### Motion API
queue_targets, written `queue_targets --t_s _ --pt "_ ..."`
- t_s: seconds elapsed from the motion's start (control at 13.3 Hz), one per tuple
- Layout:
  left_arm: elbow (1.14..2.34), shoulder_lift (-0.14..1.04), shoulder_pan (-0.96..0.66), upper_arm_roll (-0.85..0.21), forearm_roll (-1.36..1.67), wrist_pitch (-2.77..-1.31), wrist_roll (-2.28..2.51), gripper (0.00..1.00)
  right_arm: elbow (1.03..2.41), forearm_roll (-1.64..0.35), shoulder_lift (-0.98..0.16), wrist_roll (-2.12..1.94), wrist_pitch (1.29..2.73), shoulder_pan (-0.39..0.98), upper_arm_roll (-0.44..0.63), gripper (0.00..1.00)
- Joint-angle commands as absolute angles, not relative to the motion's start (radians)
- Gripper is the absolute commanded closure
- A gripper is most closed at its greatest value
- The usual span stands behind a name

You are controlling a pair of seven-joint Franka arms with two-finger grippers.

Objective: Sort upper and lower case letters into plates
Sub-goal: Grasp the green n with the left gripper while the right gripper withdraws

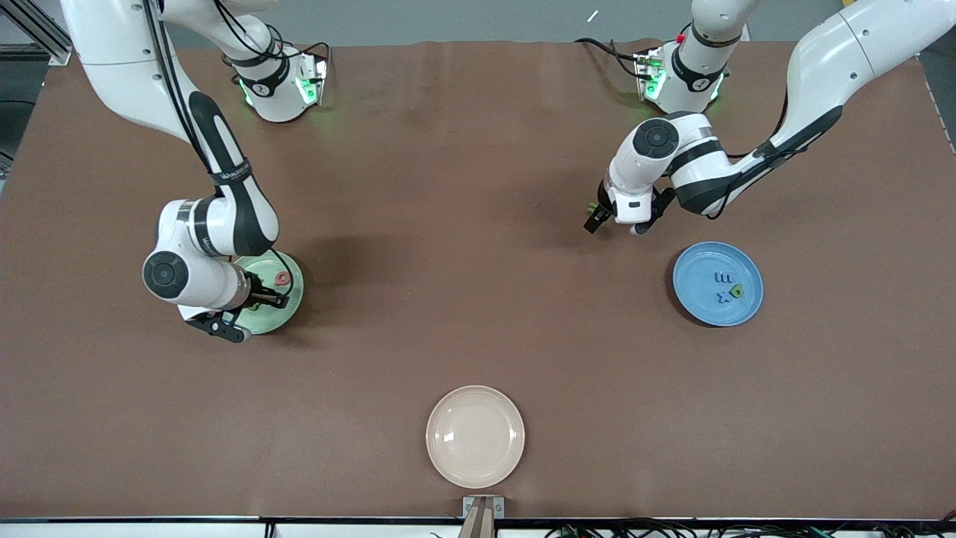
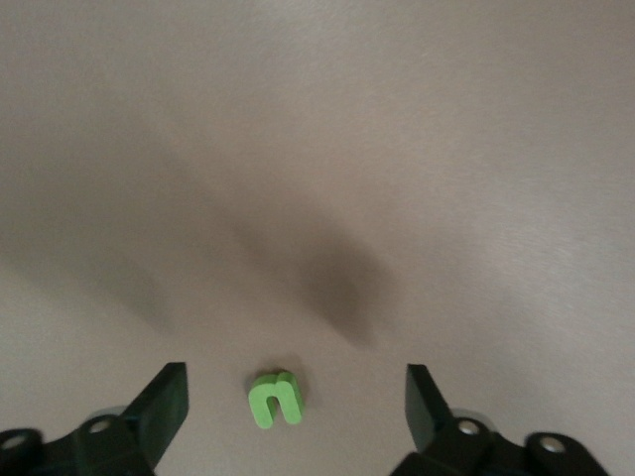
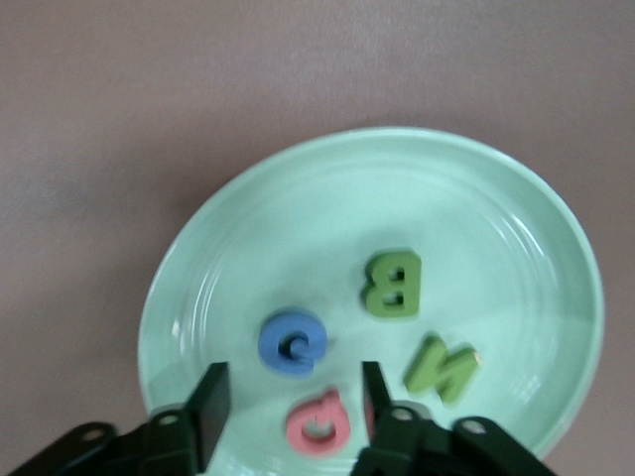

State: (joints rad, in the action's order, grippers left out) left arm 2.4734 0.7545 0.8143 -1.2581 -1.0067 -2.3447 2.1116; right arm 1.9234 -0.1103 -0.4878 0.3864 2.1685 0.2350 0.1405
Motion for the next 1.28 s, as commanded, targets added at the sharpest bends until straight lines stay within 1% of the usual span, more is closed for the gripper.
queue_targets --t_s 0.0,0.23,0.45,0.6,0.75,0.9,1.2 --pt "2.484 0.738 0.75 -1.206 -1.04 -2.381 2.181 0.1 1.817 -0.097 -0.437 0.394 1.987 0.222 0.129 0.0" --pt "2.484 0.741 0.724 -1.184 -1.039 -2.388 2.184 0.15 1.746 -0.075 -0.403 0.32 1.928 0.221 0.129 0.0" --pt "2.482 0.741 0.657 -1.137 -1.039 -2.405 2.209 0.19 1.594 -0.029 -0.408 0.133 1.772 0.181 0.13 0.0" --pt "2.483 0.741 0.649 -1.117 -1.04 -2.436 2.21 0.28 1.505 0.001 -0.408 0.013 1.67 0.14 0.13 0.0" --pt "2.484 0.739 0.65 -1.117 -1.039 -2.437 2.21 0.39 1.415 0.006 -0.408 -0.056 1.524 0.098 0.13 0.0" --pt "2.484 0.739 0.65 -1.117 -1.04 -2.439 2.21 0.5 1.356 0.023 -0.408 -0.093 1.439 0.069 0.129 0.0" --pt "2.48 0.736 0.65 -1.117 -1.04 -2.439 2.209 0.69 1.327 0.021 -0.416 -0.083 1.434 0.054 0.129 0.0"
